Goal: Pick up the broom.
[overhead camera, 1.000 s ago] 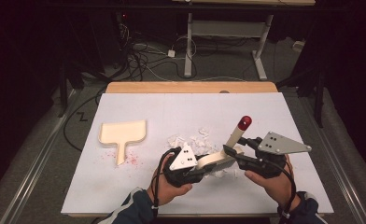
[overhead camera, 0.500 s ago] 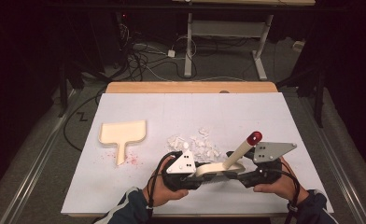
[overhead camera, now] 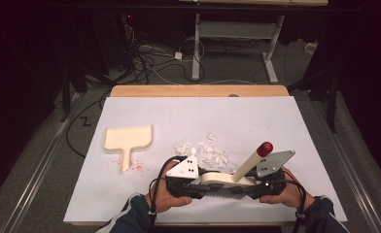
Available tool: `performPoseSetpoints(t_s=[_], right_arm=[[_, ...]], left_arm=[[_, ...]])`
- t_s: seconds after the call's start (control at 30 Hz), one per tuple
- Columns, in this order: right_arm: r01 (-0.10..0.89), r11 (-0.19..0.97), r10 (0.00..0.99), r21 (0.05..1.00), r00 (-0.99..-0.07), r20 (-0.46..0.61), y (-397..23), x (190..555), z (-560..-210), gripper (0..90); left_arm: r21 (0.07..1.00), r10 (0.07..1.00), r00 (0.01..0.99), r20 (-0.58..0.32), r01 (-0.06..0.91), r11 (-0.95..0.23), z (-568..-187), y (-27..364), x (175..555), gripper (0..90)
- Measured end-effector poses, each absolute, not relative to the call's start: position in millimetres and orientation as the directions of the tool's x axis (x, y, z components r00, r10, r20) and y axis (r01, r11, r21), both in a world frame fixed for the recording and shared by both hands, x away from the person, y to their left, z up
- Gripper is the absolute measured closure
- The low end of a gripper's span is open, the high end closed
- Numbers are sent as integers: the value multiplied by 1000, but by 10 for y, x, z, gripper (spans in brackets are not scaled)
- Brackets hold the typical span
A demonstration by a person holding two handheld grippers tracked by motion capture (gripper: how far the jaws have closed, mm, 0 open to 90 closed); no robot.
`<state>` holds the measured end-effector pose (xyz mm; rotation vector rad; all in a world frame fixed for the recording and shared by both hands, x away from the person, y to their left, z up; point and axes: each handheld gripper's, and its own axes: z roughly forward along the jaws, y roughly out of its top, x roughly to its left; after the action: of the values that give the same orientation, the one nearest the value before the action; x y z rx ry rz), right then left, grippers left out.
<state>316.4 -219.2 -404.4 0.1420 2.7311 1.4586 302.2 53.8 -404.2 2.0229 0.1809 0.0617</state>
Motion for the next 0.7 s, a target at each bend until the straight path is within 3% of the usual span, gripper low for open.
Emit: performPoseSetpoints(t_s=[0.13,0.43,0.7], right_arm=[[46,565,108,824,-994,-19,-2133,3117,-4034,671],[90,541,263,836,-963,-66,-2230,3140,-3930,676],[144,523,388,840,-918,-85,-2371,3214,-3845,676]], left_arm=[[890,168,986,10,68,-451,-4034,581,3014,533],[879,401,901,166,49,-474,-3973,846,2956,282],[840,512,820,256,74,-538,-4100,1146,2884,175]])
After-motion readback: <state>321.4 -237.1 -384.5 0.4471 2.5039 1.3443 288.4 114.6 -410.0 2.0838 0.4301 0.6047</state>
